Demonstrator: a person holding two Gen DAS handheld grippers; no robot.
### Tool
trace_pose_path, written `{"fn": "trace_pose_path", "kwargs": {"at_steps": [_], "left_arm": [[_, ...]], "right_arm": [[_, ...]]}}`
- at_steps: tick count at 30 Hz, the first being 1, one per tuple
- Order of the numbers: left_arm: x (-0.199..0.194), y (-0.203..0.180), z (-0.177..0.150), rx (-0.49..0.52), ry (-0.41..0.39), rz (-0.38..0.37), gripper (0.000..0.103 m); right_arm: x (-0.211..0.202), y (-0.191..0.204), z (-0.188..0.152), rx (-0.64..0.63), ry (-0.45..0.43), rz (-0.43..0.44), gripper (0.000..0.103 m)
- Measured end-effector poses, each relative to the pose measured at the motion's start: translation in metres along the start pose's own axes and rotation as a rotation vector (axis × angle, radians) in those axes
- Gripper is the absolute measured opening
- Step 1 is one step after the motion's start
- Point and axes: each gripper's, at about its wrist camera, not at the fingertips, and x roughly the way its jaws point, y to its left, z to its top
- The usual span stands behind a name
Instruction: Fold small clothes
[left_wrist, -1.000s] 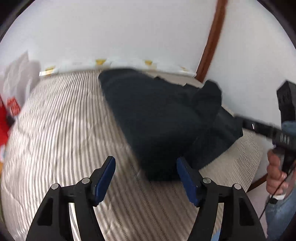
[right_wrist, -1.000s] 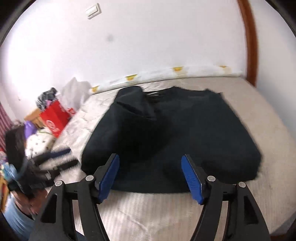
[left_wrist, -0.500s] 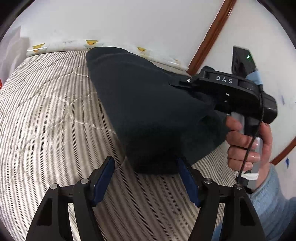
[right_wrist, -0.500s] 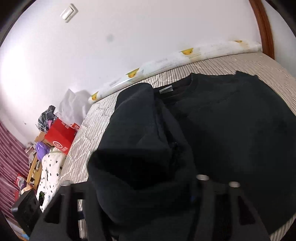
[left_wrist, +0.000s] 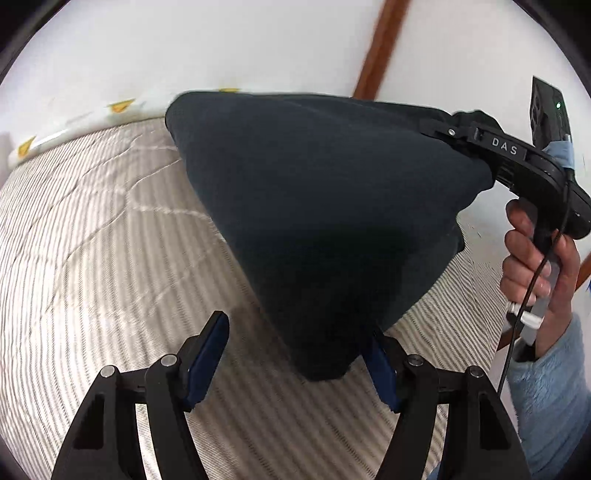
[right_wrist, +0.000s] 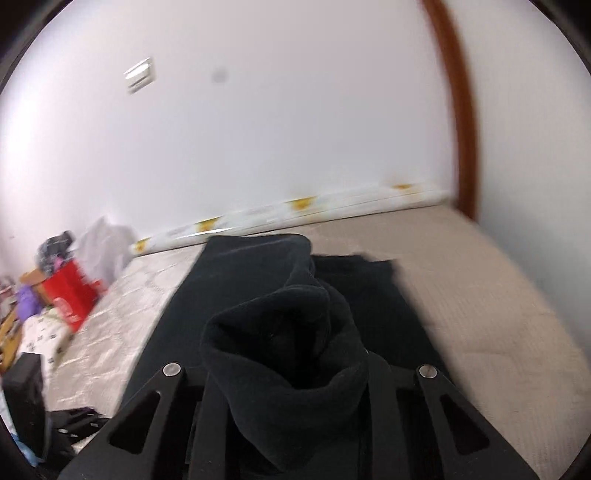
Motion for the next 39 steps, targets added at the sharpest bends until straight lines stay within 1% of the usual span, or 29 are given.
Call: {"fn": "trace_pose_path", "kwargs": {"at_steps": [3, 4, 6, 8, 9, 10, 11, 12, 13, 14, 15, 17, 18, 19, 20, 21, 22, 23, 24, 26, 28, 29, 31, 33, 37, 39], "left_arm": [[0.008, -0.015, 0.002, 0.031, 0.003, -0.007, 0.068], [0.009, -0.019, 0.002, 0.041, -0.001, -0.001, 0.068], [0.013, -0.028, 0.004, 0.063, -0.016, 0.021, 0.068], [0.015, -0.035, 0.005, 0.071, -0.028, 0.037, 0.068], [0.016, -0.037, 0.005, 0.071, -0.031, 0.044, 0.067], [0.016, -0.039, 0.006, 0.071, -0.034, 0.045, 0.062], [0.018, -0.043, 0.008, 0.070, -0.036, 0.041, 0.059], [0.018, -0.045, 0.009, 0.064, -0.039, 0.039, 0.057], [0.018, -0.046, 0.010, 0.058, -0.041, 0.040, 0.055], [0.017, -0.049, 0.011, 0.055, -0.047, 0.048, 0.052], [0.007, -0.045, 0.002, 0.052, -0.054, 0.055, 0.050], [0.007, -0.044, 0.002, 0.032, -0.067, 0.058, 0.040], [0.006, -0.042, 0.003, 0.020, -0.074, 0.061, 0.036], [0.007, -0.039, 0.007, 0.010, -0.078, 0.062, 0.032], [0.005, -0.036, 0.007, 0.002, -0.085, 0.053, 0.028], [0.003, -0.035, 0.008, -0.001, -0.095, 0.051, 0.026], [-0.001, -0.034, 0.009, 0.000, -0.106, 0.052, 0.024], [-0.004, -0.032, 0.010, 0.003, -0.124, 0.068, 0.022], [-0.010, -0.030, 0.010, 0.002, -0.136, 0.078, 0.021], [-0.016, -0.020, 0.012, -0.020, -0.157, 0.095, 0.020], [-0.023, -0.005, 0.012, -0.055, -0.167, 0.100, 0.020], [-0.028, 0.006, 0.011, -0.074, -0.172, 0.105, 0.019], [-0.034, 0.020, 0.008, -0.096, -0.177, 0.118, 0.019], [-0.043, 0.035, 0.003, -0.108, -0.183, 0.149, 0.019], [-0.062, 0.069, -0.005, -0.157, -0.181, 0.204, 0.019], [-0.072, 0.085, -0.016, -0.184, -0.174, 0.229, 0.019]], "right_arm": [[-0.008, -0.039, -0.005, 0.057, -0.011, -0.052, 0.018], [-0.008, -0.056, -0.009, 0.090, -0.001, -0.067, 0.018], [-0.003, -0.078, -0.019, 0.134, 0.031, -0.072, 0.019], [0.004, -0.091, -0.029, 0.161, 0.071, -0.054, 0.020], [0.008, -0.093, -0.034, 0.163, 0.090, -0.048, 0.022], [0.010, -0.095, -0.038, 0.156, 0.099, -0.055, 0.024], [0.011, -0.095, -0.041, 0.150, 0.106, -0.063, 0.027], [0.011, -0.096, -0.042, 0.146, 0.109, -0.073, 0.036], [0.010, -0.097, -0.043, 0.144, 0.110, -0.080, 0.040], [0.007, -0.100, -0.045, 0.149, 0.111, -0.101, 0.051], [0.004, -0.104, -0.046, 0.159, 0.111, -0.116, 0.058], [0.004, -0.111, -0.053, 0.199, 0.136, -0.109, 0.067], [0.009, -0.113, -0.056, 0.227, 0.171, -0.092, 0.069], [0.018, -0.116, -0.061, 0.250, 0.215, -0.073, 0.069], [0.022, -0.117, -0.063, 0.265, 0.237, -0.061, 0.069], [0.026, -0.118, -0.065, 0.280, 0.243, -0.048, 0.068], [0.029, -0.119, -0.066, 0.306, 0.244, -0.030, 0.065], [0.030, -0.119, -0.065, 0.316, 0.243, -0.004, 0.041], [0.033, -0.115, -0.062, 0.318, 0.244, 0.037, 0.036], [0.034, -0.099, -0.057, 0.275, 0.217, 0.000, 0.029], [0.039, -0.080, -0.054, 0.217, 0.214, -0.016, 0.027], [0.041, -0.073, -0.053, 0.213, 0.214, -0.008, 0.027], [0.051, -0.057, -0.050, 0.203, 0.226, 0.020, 0.026], [0.059, -0.040, -0.048, 0.190, 0.229, 0.039, 0.026], [0.086, 0.006, -0.045, 0.146, 0.248, 0.087, 0.025], [0.099, 0.031, -0.045, 0.120, 0.260, 0.117, 0.025]]}}
